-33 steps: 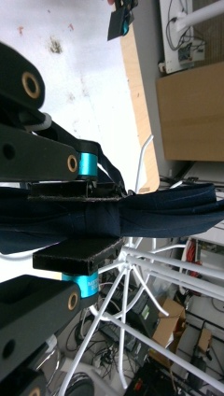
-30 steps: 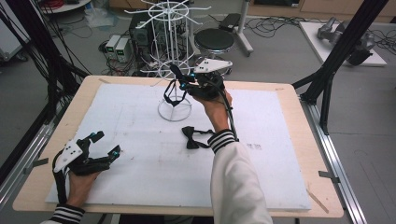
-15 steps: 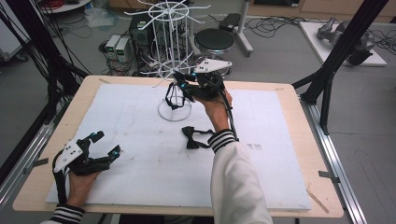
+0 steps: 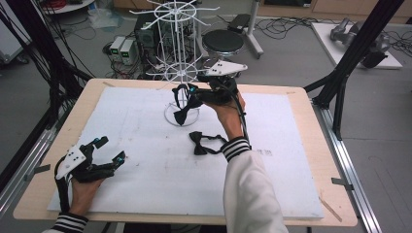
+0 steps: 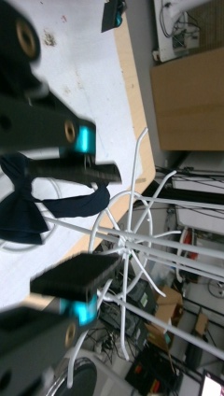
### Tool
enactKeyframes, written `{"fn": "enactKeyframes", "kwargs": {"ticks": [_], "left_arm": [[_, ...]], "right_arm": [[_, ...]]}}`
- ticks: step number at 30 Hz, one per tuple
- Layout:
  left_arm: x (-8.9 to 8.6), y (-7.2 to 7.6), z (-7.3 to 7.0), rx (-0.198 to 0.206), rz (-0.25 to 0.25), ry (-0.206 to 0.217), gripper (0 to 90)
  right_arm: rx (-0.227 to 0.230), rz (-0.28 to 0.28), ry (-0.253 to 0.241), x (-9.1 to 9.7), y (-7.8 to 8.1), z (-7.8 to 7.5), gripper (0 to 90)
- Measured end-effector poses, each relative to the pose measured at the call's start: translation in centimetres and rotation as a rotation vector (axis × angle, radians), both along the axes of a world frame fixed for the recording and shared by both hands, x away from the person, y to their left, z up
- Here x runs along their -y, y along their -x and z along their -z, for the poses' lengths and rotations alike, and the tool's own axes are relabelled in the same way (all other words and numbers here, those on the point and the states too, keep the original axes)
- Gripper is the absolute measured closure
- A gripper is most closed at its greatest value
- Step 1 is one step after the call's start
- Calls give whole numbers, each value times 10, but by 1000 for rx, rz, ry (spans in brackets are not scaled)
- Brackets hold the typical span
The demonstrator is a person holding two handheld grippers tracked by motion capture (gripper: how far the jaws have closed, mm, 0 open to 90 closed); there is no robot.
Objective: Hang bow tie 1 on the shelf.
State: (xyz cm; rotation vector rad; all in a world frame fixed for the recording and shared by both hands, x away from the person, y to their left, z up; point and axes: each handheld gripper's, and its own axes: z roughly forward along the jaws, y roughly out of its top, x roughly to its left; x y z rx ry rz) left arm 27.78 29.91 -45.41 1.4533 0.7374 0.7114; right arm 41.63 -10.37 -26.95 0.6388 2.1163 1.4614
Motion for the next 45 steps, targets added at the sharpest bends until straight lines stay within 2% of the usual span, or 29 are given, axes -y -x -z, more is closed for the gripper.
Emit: {"fn": "enactKeyframes", "kwargs": {"ticks": [1,5,10,13,19,27,36,45], "left_arm": [[0,0,0,1,-1,1,129],[0,0,0,0,-1,0,129],[0,0,0,0,-1,6,129],[0,0,0,0,0,6,129],[-1,0,0,-1,-1,13,129],[-1,0,0,1,-1,13,129],[-1,-1,0,-2,-1,13,129],[-1,-1,0,-4,-3,16,129]], "right_arm": [[4,32,-5,2,4,-1,352],[-6,53,5,11,13,-5,205],[-38,67,-43,31,23,-11,149],[-48,76,-75,45,29,-9,145],[-69,125,-76,81,45,3,123],[-72,171,-74,121,69,23,117],[-91,220,-59,147,85,48,111],[-110,250,-83,165,96,71,111]]}}
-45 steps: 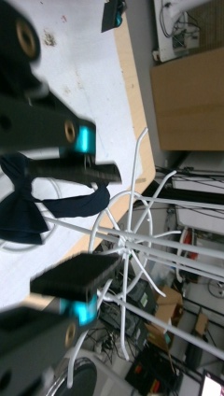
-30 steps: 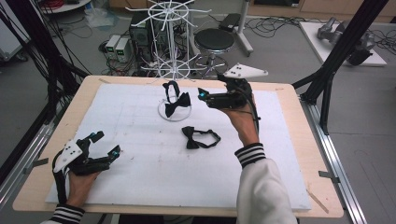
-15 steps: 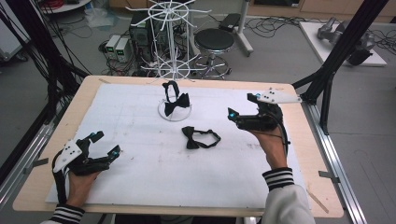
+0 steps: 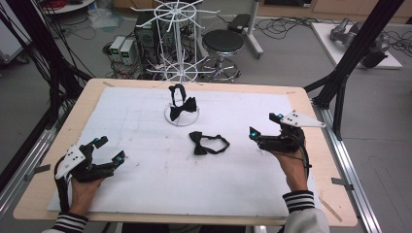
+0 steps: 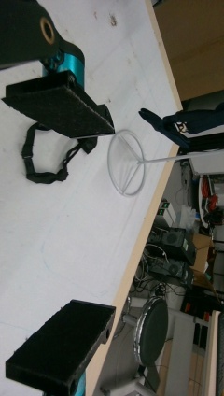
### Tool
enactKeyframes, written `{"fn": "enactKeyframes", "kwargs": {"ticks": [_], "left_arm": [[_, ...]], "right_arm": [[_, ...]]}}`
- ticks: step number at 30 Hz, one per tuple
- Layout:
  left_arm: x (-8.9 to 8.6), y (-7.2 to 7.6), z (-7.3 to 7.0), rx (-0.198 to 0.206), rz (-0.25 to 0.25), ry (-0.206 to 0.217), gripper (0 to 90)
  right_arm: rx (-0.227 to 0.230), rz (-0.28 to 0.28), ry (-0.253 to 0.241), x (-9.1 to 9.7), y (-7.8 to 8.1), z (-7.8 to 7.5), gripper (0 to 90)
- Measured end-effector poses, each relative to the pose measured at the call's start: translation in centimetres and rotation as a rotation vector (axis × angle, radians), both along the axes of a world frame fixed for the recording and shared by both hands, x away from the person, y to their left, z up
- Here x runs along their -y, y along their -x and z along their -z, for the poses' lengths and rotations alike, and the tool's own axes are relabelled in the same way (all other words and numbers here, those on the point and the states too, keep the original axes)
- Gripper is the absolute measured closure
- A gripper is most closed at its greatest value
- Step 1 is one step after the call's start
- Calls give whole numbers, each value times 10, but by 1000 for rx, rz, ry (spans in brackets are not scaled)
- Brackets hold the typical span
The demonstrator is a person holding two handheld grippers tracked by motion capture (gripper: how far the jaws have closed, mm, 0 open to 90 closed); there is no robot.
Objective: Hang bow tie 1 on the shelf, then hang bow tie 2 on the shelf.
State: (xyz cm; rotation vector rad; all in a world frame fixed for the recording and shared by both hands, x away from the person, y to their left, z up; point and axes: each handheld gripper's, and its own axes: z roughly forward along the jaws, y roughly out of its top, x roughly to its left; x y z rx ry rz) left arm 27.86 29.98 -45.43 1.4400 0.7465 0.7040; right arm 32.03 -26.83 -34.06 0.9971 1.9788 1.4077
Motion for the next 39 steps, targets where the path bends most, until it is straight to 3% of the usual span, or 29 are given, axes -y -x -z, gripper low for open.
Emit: {"fn": "enactKeyframes", "kwargs": {"ticks": [8,16,19,29,39], "left_arm": [[0,0,0,-3,-1,1,129],[0,0,0,-1,0,-3,129],[1,0,0,-1,-1,-2,129],[0,0,0,-2,-1,-1,129],[0,0,0,-1,-1,-2,129]], "right_arm": [[18,18,-47,6,8,21,111],[74,54,-100,9,16,45,111],[57,60,-113,10,16,53,111],[53,68,-118,15,14,54,112],[15,61,-110,15,12,56,111]]}}
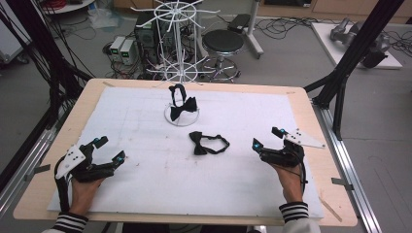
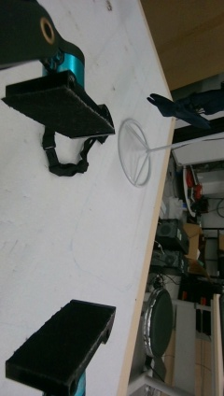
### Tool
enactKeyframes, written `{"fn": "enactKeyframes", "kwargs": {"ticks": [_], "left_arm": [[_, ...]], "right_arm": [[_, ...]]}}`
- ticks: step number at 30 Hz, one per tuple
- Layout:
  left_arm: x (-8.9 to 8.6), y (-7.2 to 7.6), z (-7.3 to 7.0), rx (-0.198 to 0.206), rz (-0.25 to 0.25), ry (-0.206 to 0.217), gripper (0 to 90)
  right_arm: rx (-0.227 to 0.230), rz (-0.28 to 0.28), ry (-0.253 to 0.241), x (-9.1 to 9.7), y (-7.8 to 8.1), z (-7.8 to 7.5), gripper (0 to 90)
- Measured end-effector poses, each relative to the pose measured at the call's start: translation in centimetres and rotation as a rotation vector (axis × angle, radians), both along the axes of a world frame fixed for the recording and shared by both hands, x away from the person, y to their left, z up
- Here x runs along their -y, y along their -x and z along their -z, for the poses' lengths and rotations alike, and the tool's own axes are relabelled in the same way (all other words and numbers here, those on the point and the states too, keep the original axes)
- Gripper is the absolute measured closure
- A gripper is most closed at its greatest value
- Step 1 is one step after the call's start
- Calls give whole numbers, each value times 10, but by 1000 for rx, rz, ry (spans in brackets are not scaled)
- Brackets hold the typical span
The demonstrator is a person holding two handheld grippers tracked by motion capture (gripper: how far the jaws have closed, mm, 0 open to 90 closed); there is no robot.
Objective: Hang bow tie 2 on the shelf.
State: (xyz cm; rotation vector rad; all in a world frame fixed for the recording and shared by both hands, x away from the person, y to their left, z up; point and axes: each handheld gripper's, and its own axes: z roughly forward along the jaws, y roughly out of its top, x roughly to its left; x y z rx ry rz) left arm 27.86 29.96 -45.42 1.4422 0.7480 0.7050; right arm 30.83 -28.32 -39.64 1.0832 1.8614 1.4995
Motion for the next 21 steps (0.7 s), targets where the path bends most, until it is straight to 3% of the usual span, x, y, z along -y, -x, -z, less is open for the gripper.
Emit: {"fn": "enactKeyframes", "kwargs": {"ticks": [8,21], "left_arm": [[0,0,0,-2,1,5,129],[0,0,0,-5,-2,-1,129]], "right_arm": [[-35,-24,26,-6,-6,-5,111],[-143,-93,83,-30,-23,-21,111]]}}
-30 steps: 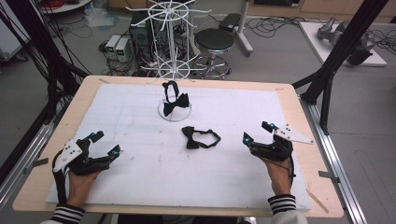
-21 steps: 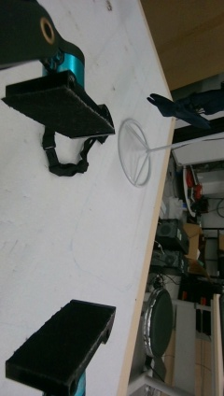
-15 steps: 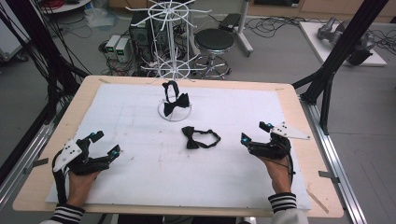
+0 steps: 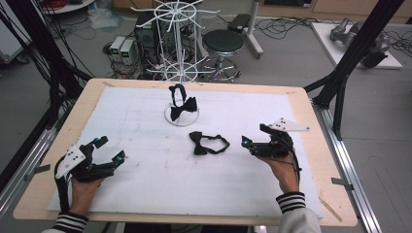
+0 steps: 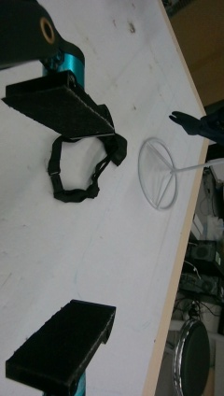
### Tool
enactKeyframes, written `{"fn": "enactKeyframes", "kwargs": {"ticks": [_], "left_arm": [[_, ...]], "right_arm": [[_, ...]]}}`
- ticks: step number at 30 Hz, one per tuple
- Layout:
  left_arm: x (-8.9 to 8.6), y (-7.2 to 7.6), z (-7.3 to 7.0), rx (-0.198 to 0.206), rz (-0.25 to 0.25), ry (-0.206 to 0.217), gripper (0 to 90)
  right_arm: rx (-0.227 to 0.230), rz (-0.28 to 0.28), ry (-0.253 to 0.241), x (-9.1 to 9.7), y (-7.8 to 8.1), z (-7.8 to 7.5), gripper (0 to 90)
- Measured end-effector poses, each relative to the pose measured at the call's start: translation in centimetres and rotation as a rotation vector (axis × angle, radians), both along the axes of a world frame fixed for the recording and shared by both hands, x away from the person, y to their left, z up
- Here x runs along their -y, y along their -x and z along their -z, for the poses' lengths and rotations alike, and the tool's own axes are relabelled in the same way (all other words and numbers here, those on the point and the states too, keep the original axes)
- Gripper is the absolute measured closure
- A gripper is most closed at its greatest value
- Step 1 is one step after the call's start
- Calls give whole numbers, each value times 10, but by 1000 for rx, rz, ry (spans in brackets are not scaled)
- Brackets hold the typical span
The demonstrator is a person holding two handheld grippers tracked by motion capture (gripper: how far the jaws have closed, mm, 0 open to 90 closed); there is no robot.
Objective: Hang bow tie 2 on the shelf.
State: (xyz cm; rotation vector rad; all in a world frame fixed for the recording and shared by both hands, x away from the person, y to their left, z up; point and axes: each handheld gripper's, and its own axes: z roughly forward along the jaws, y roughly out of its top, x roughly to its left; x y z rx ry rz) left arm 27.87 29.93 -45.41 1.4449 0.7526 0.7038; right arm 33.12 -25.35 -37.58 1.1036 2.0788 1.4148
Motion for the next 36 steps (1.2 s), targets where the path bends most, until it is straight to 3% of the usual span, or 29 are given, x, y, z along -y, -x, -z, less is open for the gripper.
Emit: {"fn": "enactKeyframes", "kwargs": {"ticks": [10,36], "left_arm": [[0,0,0,1,1,0,129],[0,0,0,2,2,-4,129]], "right_arm": [[-52,-64,22,-21,-10,-20,112],[-173,-172,124,-75,-31,-25,113]]}}
